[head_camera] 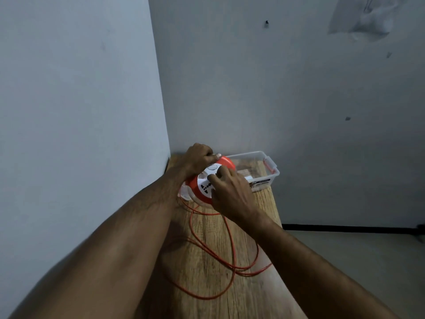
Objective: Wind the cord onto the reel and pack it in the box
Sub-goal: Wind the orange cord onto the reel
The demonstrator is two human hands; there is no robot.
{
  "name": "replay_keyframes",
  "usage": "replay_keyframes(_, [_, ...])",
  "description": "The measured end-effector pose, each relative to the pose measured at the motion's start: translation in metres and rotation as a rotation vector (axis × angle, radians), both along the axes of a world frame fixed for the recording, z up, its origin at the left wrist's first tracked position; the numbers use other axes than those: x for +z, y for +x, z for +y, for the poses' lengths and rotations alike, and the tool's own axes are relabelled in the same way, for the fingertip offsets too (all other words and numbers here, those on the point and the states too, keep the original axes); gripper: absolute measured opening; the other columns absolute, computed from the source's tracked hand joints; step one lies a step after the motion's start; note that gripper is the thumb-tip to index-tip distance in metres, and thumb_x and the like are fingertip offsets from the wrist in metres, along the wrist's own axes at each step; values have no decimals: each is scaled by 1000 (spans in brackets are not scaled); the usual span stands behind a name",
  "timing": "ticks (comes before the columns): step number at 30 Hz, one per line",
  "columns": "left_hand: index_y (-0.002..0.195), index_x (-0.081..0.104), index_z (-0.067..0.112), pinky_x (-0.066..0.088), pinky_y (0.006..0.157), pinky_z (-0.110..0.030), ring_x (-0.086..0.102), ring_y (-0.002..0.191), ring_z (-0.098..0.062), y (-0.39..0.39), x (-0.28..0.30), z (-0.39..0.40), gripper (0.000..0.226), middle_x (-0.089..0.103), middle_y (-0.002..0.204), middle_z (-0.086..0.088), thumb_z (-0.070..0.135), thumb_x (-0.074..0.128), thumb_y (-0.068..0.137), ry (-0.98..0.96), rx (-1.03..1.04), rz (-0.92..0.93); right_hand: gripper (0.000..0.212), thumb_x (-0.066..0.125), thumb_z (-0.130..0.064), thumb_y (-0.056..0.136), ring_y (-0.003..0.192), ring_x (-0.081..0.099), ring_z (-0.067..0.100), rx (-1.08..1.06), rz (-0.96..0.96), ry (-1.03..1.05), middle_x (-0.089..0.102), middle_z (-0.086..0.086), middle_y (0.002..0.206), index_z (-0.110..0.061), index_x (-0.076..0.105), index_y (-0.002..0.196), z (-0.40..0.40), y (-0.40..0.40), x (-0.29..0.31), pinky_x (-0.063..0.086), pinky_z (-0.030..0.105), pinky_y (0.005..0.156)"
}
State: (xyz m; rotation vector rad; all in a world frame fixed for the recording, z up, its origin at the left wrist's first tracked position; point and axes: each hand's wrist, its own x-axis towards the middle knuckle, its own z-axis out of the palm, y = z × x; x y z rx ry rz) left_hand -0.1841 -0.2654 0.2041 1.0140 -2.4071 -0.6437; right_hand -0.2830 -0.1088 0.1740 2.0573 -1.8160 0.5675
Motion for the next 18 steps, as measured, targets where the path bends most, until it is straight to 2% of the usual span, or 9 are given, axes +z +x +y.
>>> replay_keyframes(3, [68, 64, 1, 44, 63, -36, 60, 65, -30, -2, 2, 1, 50, 64, 67, -14, 40, 57, 98, -3, -3, -5, 74, 86, -37, 74, 115, 58, 31, -8, 117, 128, 56, 15, 127, -19, 51, 136, -3, -7, -6, 53, 51, 93])
replay_keyframes(6, [74, 69, 1, 48, 66, -37, 63, 69, -28, -3, -1, 2, 51, 67, 73, -14, 45, 55, 96, 5, -23, -18, 93, 87, -46, 71, 125, 52, 36, -2, 156, 229, 46, 19, 140, -25, 39, 148, -8, -11, 0, 48, 58, 99])
replay_keyframes(9, [76, 70, 2, 51, 68, -39, 63, 70, -27, -5, 0, 4, 51, 67, 73, -13, 47, 54, 95, 11, -26, -14, 86, 88, -44, 71, 130, 49, 39, 28, 164, 236, 45, 20, 143, -24, 50, 146, -9, -15, 8, 45, 61, 103])
replay_keyframes(11, [73, 68, 3, 50, 65, -39, 62, 67, -27, -7, -1, 6, 49, 65, 69, -11, 45, 55, 97, 0, -26, -10, 77, 90, -39, 68, 125, 54, 39, 62, 120, 195, 54, 20, 135, -20, 62, 137, -11, -17, 10, 46, 60, 103])
replay_keyframes(13, [66, 62, 10, 42, 59, -33, 58, 61, -23, -10, 1, 7, 46, 61, 64, -6, 43, 57, 97, -28, -27, -25, 68, 92, -35, 66, 116, 60, 36, 72, 47, 167, 60, 18, 124, -18, 70, 128, -12, -17, 11, 50, 56, 100])
replay_keyframes(15, [64, 59, 13, 38, 58, -31, 56, 59, -21, -10, 2, 6, 46, 58, 61, -4, 46, 57, 95, -37, -29, -53, 62, 91, -33, 67, 105, 63, 33, 67, 15, 145, 65, 16, 114, -18, 72, 124, -13, -15, 12, 54, 51, 92])
replay_keyframes(18, [69, 65, 6, 49, 60, -40, 61, 63, -25, -8, 0, 4, 56, 63, 65, -8, 56, 53, 90, -24, -20, -71, 57, 85, -33, 77, 103, 67, 30, 47, -79, 156, 71, 12, 115, -18, 68, 129, -12, -13, 15, 55, 45, 89])
